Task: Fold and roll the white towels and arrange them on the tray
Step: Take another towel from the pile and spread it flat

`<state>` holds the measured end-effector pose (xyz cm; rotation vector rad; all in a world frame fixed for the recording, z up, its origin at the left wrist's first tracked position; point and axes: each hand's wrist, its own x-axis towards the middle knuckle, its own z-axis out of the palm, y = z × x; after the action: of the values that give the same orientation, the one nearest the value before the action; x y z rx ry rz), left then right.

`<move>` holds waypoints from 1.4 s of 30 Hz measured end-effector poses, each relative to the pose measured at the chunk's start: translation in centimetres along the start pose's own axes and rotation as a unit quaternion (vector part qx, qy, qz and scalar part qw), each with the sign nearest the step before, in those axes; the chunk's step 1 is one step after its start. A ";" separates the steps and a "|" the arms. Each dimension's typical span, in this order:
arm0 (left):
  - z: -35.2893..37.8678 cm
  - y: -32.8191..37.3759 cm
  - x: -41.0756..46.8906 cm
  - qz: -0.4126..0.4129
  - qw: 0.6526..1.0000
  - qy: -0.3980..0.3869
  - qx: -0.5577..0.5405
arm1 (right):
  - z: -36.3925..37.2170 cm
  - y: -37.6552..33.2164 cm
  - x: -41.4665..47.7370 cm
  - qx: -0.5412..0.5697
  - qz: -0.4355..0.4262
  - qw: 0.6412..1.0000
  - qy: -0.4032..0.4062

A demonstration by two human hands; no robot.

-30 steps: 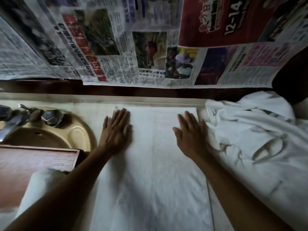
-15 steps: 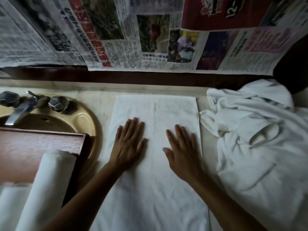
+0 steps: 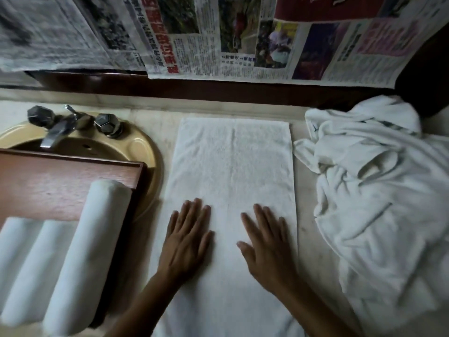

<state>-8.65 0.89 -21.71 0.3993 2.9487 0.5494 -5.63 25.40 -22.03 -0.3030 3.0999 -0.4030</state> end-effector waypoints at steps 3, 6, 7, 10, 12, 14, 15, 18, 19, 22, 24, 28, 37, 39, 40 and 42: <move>-0.3 -3.5 -1.3 -0.031 0.999 0.009 0.008 | -0.3 2.9 -0.5 -0.020 0.045 0.998 0.028; -1.3 -4.9 -3.8 -0.052 0.998 0.043 -0.005 | -1.7 4.9 -1.6 -0.013 0.098 0.994 0.052; -1.4 -4.2 -4.6 -0.044 0.998 0.055 -0.003 | -2.0 4.3 -2.2 0.001 0.103 0.993 0.050; -1.0 0.0 -6.8 0.005 0.998 0.058 -0.002 | -1.4 0.2 -4.9 0.024 0.073 0.997 0.029; 0.3 1.5 -8.0 0.030 0.999 0.029 -0.008 | 0.1 -1.6 -6.5 0.009 0.043 0.999 0.024; 0.8 0.9 -9.3 0.027 1.000 0.012 -0.007 | 0.9 -2.0 -7.4 0.003 0.039 0.999 0.031; 0.7 0.2 -10.0 0.024 1.000 0.010 -0.006 | 0.9 -2.0 -7.8 0.004 0.043 0.999 0.032; 0.2 -1.1 -11.8 0.030 1.000 0.007 0.004 | 1.0 -2.9 -9.1 -0.006 0.050 0.998 0.030; 0.2 -1.2 -12.0 0.029 1.000 0.001 0.005 | 1.3 -3.2 -9.4 -0.005 0.053 0.998 0.029; 0.3 -1.1 -13.6 0.031 0.999 0.000 0.013 | 1.5 -4.2 -11.3 -0.009 0.062 0.998 0.030; 0.4 -1.2 -14.5 0.033 0.999 -0.005 0.017 | 1.6 -4.6 -12.3 -0.014 0.071 0.997 0.028; 0.5 -1.0 -15.8 0.034 0.999 -0.012 0.025 | 1.7 -5.1 -13.5 -0.007 0.075 0.997 0.030; -0.4 -0.6 -16.0 0.009 0.999 -0.040 0.016 | 0.9 -4.9 -13.2 0.003 0.073 0.997 0.012; -0.8 0.1 -15.5 -0.011 0.998 -0.052 0.021 | 0.0 -4.3 -12.3 0.023 0.076 0.997 0.021; -1.0 0.5 -15.2 -0.022 0.998 -0.054 0.025 | -0.5 -3.9 -11.8 0.040 0.079 0.996 0.027; -2.0 1.5 -14.3 -0.054 0.997 -0.057 0.017 | -1.8 -2.9 -9.9 0.082 0.071 0.994 0.031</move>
<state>5.11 -2.35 -18.40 0.2626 2.8539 0.4473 4.60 25.05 -19.80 -0.0695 3.0953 -0.6702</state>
